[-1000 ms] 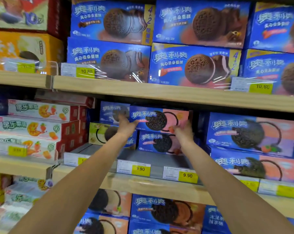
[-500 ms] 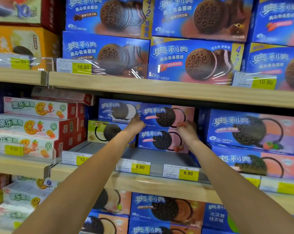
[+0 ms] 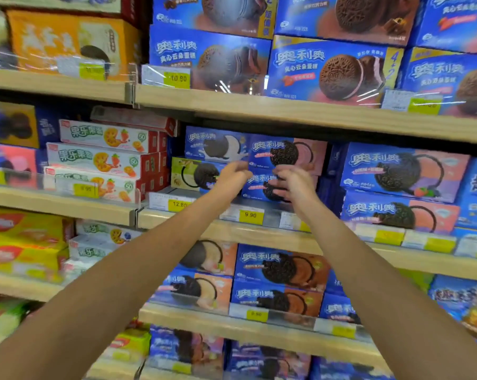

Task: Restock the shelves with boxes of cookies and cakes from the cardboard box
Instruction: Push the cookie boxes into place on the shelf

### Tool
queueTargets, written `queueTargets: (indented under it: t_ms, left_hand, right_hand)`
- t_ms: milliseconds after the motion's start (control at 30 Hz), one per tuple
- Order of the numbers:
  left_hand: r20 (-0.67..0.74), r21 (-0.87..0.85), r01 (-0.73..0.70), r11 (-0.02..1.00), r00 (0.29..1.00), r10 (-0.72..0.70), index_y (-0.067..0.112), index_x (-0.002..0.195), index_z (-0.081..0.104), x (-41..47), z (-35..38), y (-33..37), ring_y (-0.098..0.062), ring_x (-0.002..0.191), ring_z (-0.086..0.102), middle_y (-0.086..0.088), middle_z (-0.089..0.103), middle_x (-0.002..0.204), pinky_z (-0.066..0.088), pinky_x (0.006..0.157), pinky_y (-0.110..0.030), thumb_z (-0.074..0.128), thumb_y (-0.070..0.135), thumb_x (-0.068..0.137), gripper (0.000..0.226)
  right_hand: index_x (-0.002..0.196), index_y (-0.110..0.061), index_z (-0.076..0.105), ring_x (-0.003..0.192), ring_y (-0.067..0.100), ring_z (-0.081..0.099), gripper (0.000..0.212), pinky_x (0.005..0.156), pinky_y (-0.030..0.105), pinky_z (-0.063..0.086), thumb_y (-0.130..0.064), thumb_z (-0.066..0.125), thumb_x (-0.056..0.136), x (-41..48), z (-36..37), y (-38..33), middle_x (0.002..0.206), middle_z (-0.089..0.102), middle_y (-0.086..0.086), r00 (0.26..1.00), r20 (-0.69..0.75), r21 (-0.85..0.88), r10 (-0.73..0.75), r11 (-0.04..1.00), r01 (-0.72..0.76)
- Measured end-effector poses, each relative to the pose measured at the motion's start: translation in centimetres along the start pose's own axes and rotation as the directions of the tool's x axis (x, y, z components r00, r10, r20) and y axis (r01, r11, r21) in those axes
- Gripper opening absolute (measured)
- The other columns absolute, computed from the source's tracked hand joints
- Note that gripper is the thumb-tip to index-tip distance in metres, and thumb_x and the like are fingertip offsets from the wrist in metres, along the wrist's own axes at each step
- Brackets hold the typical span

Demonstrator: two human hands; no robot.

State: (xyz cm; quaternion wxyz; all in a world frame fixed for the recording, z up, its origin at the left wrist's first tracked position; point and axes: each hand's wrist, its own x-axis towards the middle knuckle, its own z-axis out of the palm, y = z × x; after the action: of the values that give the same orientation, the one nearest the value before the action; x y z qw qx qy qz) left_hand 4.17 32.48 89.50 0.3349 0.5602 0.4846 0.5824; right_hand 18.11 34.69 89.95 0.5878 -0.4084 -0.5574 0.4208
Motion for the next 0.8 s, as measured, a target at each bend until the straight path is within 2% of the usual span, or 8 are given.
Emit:
queueTargets:
  t_ms: [100, 200, 300, 433, 567, 667, 733, 800]
  left_hand:
    - [-0.111, -0.059, -0.033, 0.998, 0.993, 0.027, 0.002, 0.125, 0.055, -4.5, -2.0, -1.4, -0.019, 0.11, 0.056, -0.008, 0.06, 0.119, 0.046, 0.08, -0.017, 0.051, 0.005, 0.093, 0.032]
    - [-0.187, -0.187, -0.034, 0.982, 0.982, -0.001, 0.009, 0.088, 0.062, -8.9, -4.4, -3.3, -0.007, 0.069, 0.061, 0.004, 0.067, 0.075, 0.043, 0.054, -0.014, 0.045, -0.003, 0.092, 0.021]
    - [-0.209, -0.222, 0.073, 0.972, 0.971, -0.12, 0.018, 0.075, 0.057, -13.5, -6.7, -7.1, 0.005, 0.044, 0.056, 0.015, 0.064, 0.048, 0.041, 0.048, -0.011, 0.042, -0.002, 0.092, 0.03]
    - [-0.16, -0.176, 0.263, 0.948, 0.943, -0.292, 0.022, 0.078, 0.059, -19.4, -9.4, -15.3, -0.005, 0.065, 0.058, 0.011, 0.067, 0.071, 0.043, 0.058, -0.018, 0.046, 0.008, 0.094, 0.025]
    - [-0.135, -0.145, 0.524, 0.839, 0.83, -0.542, 0.018, 0.091, 0.062, -25.1, -11.3, -25.1, -0.007, 0.074, 0.059, 0.006, 0.064, 0.085, 0.041, 0.061, -0.021, 0.049, 0.019, 0.096, 0.014]
    - [-0.144, -0.115, 0.697, 0.708, 0.694, -0.706, 0.002, 0.112, 0.059, -29.7, -12.2, -32.7, -0.008, 0.073, 0.058, -0.002, 0.065, 0.094, 0.044, 0.057, -0.019, 0.048, 0.019, 0.098, 0.024]
    - [-0.144, -0.132, 0.773, 0.621, 0.605, -0.783, 0.003, 0.102, 0.056, -32.5, -12.7, -37.5, -0.012, 0.079, 0.058, -0.01, 0.062, 0.107, 0.041, 0.046, -0.01, 0.046, 0.013, 0.099, 0.015]
    - [-0.17, -0.146, 0.836, 0.529, 0.505, -0.846, 0.011, 0.083, 0.054, -35.4, -13.0, -42.3, -0.013, 0.081, 0.057, -0.008, 0.059, 0.094, 0.04, 0.045, -0.007, 0.042, 0.005, 0.098, 0.02]
  right_hand:
    - [0.083, -0.014, 0.059, 0.052, 0.012, 0.06, 0.021, 0.042, 0.02, 0.048, -0.005, 0.043, 0.093, -4.8, 2.1, 0.3, 0.077, 0.065, 0.002, 0.999, -0.04, 0.141, -0.021, 0.99, 0.026]
    - [0.078, -0.013, 0.059, 0.041, 0.009, 0.056, 0.025, 0.04, 0.02, 0.043, -0.001, 0.04, 0.09, -9.5, 3.8, 2.1, 0.061, 0.065, -0.002, 0.999, -0.038, 0.222, 0.013, 0.975, -0.004]
    - [0.076, -0.011, 0.058, 0.04, 0.011, 0.054, 0.025, 0.042, 0.021, 0.042, -0.001, 0.04, 0.09, -14.2, 5.4, 5.6, 0.05, 0.062, -0.003, 0.996, 0.017, 0.25, 0.088, 0.964, -0.09]
    - [0.073, -0.01, 0.058, 0.037, 0.01, 0.051, 0.025, 0.041, 0.019, 0.039, 0.0, 0.042, 0.09, -19.4, 7.5, 12.6, 0.046, 0.058, -0.001, 0.958, 0.08, 0.2, 0.274, 0.938, -0.284]
    - [0.07, -0.008, 0.058, 0.041, 0.012, 0.054, 0.029, 0.042, 0.021, 0.044, 0.004, 0.041, 0.09, -23.8, 8.8, 21.8, 0.051, 0.06, 0.001, 0.904, 0.12, -0.003, 0.409, 0.911, -0.412]
    - [0.069, -0.009, 0.058, 0.045, 0.013, 0.057, 0.03, 0.045, 0.024, 0.047, 0.002, 0.04, 0.091, -27.1, 9.3, 29.8, 0.06, 0.06, 0.006, 0.786, 0.149, -0.177, 0.599, 0.799, -0.575]
    - [0.074, -0.011, 0.06, 0.051, 0.015, 0.059, 0.026, 0.046, 0.025, 0.049, -0.006, 0.045, 0.095, -29.2, 9.3, 35.1, 0.066, 0.061, 0.007, 0.65, 0.17, -0.266, 0.741, 0.669, -0.694]
    - [0.08, -0.013, 0.059, 0.056, 0.017, 0.06, 0.017, 0.049, 0.027, 0.05, -0.012, 0.05, 0.095, -31.5, 9.3, 40.6, 0.065, 0.061, 0.004, 0.498, 0.17, -0.335, 0.85, 0.526, -0.782]
